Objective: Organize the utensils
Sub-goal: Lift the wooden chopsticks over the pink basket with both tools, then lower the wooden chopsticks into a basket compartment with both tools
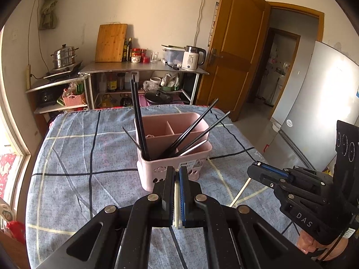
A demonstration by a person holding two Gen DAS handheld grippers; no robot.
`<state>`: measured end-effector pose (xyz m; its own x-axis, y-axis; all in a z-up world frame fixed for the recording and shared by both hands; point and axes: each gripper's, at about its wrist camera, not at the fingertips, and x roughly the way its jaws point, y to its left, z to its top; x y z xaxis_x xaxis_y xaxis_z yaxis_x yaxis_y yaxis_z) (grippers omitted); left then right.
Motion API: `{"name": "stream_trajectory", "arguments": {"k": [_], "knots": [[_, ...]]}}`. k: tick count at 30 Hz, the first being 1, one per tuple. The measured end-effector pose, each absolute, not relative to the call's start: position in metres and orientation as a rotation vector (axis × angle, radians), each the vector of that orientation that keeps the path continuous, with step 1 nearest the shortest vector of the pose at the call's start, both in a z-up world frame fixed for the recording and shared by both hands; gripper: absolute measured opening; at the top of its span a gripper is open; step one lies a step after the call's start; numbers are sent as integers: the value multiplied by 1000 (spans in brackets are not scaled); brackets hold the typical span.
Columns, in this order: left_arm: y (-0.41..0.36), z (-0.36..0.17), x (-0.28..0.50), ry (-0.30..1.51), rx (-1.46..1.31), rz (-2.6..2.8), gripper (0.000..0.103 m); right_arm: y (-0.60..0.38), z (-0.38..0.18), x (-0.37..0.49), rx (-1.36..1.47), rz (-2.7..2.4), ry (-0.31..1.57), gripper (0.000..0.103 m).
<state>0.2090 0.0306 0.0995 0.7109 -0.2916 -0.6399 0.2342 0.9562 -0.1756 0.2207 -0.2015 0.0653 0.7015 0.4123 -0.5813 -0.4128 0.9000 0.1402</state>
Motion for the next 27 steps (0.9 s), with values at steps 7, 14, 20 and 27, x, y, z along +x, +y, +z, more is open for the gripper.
{"name": "stream_trajectory", "arguments": {"k": [7,14,20,27], "knots": [[27,96,203,719,-63,-295,3,-203,67,216,-13,457,641,5],[29,109,202,706,-68,-302,3,-204,76,216,-4,464,622,4],[35,141,209,656,-63,-297,3,-198,99,222,3,478,572,4],[46,187,231,591,-76,-273,3,-193,133,245,28,483,495,4]]}}
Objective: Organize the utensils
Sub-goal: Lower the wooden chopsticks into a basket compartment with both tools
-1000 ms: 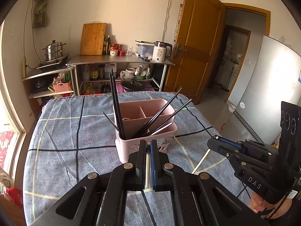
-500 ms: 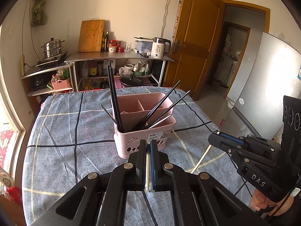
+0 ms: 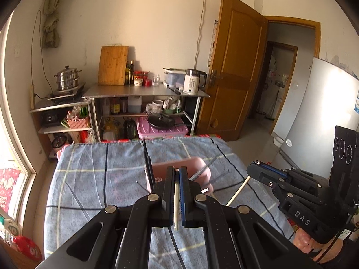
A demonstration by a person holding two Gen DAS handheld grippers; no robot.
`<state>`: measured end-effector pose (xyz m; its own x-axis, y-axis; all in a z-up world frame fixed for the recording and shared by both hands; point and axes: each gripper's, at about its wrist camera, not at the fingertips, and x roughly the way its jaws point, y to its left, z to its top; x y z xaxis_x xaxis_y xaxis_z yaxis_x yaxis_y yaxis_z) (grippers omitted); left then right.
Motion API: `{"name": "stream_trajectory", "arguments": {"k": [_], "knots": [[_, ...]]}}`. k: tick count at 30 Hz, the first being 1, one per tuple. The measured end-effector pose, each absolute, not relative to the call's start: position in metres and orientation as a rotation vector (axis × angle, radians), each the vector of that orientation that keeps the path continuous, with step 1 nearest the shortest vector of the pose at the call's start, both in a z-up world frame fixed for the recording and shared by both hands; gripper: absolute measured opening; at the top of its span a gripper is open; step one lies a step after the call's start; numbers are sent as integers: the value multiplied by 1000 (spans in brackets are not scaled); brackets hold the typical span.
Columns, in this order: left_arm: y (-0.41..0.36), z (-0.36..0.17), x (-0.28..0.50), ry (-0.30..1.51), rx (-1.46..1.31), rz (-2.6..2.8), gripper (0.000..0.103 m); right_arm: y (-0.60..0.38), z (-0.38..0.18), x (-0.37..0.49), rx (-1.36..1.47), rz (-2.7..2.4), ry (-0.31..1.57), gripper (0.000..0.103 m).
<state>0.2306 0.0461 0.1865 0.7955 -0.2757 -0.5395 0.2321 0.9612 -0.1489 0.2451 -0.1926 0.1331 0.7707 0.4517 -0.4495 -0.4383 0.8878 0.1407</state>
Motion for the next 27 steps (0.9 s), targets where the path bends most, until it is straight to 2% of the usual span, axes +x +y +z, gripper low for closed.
{"name": "stream_trajectory", "arguments": {"k": [11,27], "knots": [[46,214,269,546,-70,-250,3,-183,160,280,80,487,428,4],[50,160,310,629,-90,-236,3,-172,123,314,74,472,480,5]]}}
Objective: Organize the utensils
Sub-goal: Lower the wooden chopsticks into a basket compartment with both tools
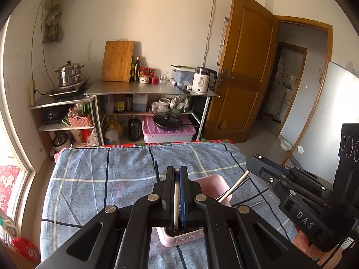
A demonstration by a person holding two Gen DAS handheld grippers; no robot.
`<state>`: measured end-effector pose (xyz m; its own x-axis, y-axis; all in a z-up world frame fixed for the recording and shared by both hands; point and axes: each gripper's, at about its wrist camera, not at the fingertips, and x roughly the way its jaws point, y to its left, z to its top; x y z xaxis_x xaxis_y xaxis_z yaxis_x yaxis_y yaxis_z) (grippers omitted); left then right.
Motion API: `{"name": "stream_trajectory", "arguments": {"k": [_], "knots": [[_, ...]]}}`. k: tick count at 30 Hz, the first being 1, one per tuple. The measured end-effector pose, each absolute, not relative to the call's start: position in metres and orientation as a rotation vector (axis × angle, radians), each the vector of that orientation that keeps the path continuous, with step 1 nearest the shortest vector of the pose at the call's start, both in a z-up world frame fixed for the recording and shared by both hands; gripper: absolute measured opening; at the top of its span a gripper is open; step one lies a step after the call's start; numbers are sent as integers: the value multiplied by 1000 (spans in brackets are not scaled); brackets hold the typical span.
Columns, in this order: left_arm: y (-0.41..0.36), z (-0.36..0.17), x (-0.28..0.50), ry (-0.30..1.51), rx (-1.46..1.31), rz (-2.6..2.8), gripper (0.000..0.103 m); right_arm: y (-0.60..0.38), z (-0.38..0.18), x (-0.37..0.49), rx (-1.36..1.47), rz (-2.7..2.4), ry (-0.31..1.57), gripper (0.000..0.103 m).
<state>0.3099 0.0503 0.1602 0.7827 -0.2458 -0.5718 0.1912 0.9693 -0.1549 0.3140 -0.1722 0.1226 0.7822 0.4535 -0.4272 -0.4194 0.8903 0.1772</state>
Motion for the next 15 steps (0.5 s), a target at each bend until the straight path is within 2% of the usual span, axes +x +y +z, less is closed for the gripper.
{"name": "stream_trajectory", "arguments": {"k": [6,15], "knots": [[47,138,316,677,-78,-239,3,-167,103,320,58,481,543,5],[47,137,314,676,-32,-225,5,-167,87,323,51,488,618,6]]}}
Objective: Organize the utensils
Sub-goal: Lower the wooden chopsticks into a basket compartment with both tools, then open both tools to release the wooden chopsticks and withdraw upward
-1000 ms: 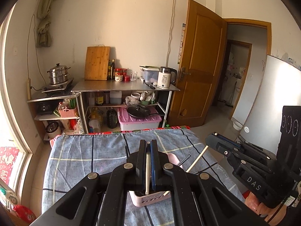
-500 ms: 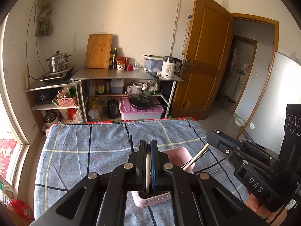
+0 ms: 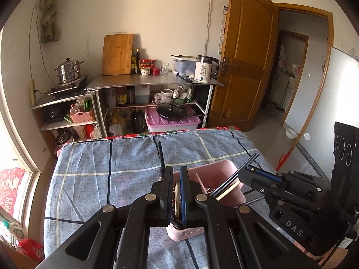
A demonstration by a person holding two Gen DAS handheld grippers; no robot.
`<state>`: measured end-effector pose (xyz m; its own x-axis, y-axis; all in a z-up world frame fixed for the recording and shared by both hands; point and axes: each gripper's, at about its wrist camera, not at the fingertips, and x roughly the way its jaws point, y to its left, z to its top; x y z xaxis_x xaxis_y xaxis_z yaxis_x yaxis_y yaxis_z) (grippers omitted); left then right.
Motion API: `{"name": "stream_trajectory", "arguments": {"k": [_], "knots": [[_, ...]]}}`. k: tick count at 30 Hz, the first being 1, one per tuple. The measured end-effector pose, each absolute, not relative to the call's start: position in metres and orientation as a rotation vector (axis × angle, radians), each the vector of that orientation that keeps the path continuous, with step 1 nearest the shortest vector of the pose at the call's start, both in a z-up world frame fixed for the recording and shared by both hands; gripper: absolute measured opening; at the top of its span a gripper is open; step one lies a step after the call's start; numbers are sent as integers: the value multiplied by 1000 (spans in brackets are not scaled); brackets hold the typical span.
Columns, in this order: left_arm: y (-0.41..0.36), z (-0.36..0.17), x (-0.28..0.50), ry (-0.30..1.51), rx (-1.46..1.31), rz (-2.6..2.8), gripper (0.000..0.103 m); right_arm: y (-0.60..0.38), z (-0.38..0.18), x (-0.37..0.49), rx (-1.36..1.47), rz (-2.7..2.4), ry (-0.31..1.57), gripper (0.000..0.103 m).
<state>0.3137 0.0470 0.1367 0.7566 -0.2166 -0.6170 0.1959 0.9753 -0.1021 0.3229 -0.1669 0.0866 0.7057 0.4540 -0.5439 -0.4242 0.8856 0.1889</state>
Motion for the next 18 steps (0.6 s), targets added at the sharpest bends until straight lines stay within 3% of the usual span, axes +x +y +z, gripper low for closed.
{"name": "stream_trajectory", "arguments": {"k": [5,18], "knots": [[47,140,307,664,-40,-235,22,-173,94,317,60,495,603,14],[57,150,246,586,-73,-220,23,-199,103,273,72,487,558,22]]}}
